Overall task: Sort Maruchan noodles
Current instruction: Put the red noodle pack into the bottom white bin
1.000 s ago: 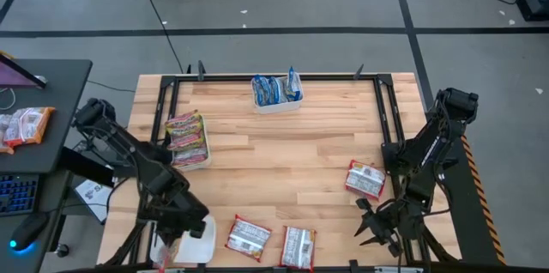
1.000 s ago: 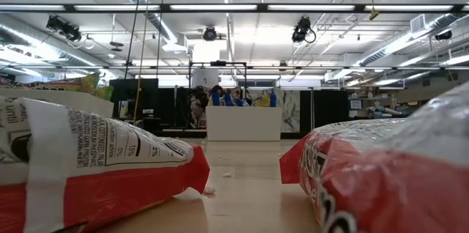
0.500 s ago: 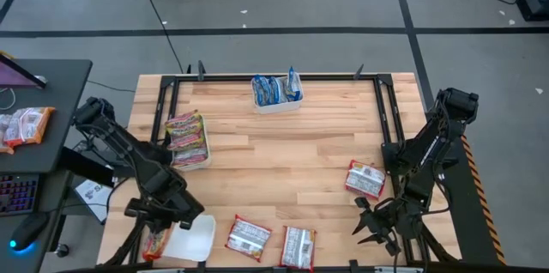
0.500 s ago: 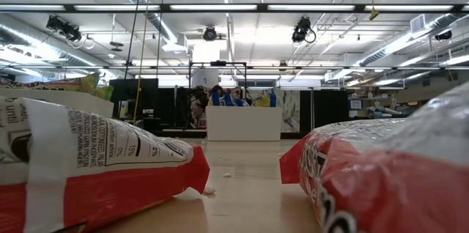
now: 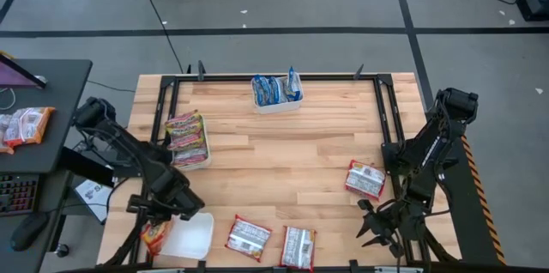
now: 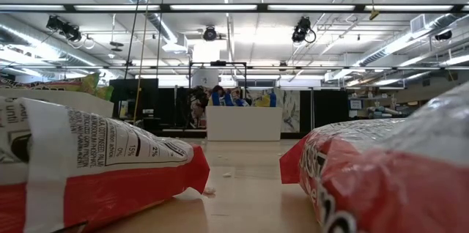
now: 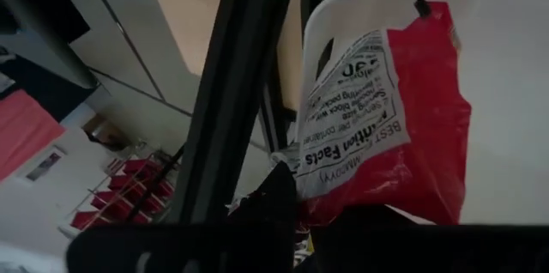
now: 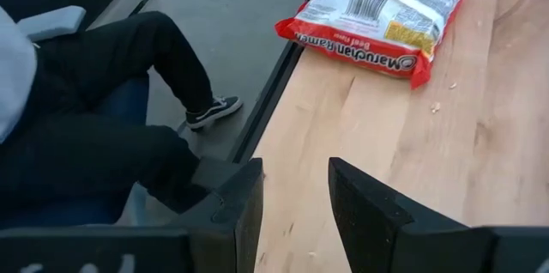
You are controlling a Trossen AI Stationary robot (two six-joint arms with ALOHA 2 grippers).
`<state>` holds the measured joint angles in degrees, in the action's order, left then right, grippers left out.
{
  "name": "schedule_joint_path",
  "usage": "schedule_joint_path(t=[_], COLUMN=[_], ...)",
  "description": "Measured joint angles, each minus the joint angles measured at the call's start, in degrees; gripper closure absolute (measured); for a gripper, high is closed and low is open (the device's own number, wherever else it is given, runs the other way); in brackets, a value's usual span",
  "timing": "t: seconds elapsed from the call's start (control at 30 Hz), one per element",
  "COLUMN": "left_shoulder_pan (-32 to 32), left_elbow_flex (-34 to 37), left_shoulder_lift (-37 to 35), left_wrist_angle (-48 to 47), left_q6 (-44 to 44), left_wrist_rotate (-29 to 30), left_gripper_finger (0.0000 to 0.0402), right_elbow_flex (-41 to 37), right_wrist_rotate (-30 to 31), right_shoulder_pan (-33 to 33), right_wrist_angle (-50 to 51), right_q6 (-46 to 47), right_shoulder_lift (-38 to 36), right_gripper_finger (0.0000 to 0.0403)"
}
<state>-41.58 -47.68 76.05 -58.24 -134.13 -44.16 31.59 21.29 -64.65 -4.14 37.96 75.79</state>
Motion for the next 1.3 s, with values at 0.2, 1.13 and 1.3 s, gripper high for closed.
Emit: schedule_joint_path(t=[0.2,1.13,1.3], left_shoulder_pan=[3.86,8.72,7.77], left_elbow_flex=[-0.55,4.72,0.4], left_shoulder_lift=[-0.35,0.41,-1.76], left_wrist_angle=[0.18,-0.36,-2.88], left_q6=[2.47,3.53,3.18], left_wrist_rotate=[-0.71,13.64,13.4], left_gripper_finger=[0.0379,0.0379,0.0379], right_elbow_flex=[0.0,0.02,0.02], right_wrist_rotate=[-0.08,-1.88,-1.91], right_shoulder_pan=[0.01,0.12,0.12], right_wrist_angle=[-0.03,-0.07,-0.12], right_q6=[0.0,-0.1,1.02], right_shoulder_lift=[0.0,0.0,0.0], right_gripper_finger=[0.0264,0.0264,0.0264])
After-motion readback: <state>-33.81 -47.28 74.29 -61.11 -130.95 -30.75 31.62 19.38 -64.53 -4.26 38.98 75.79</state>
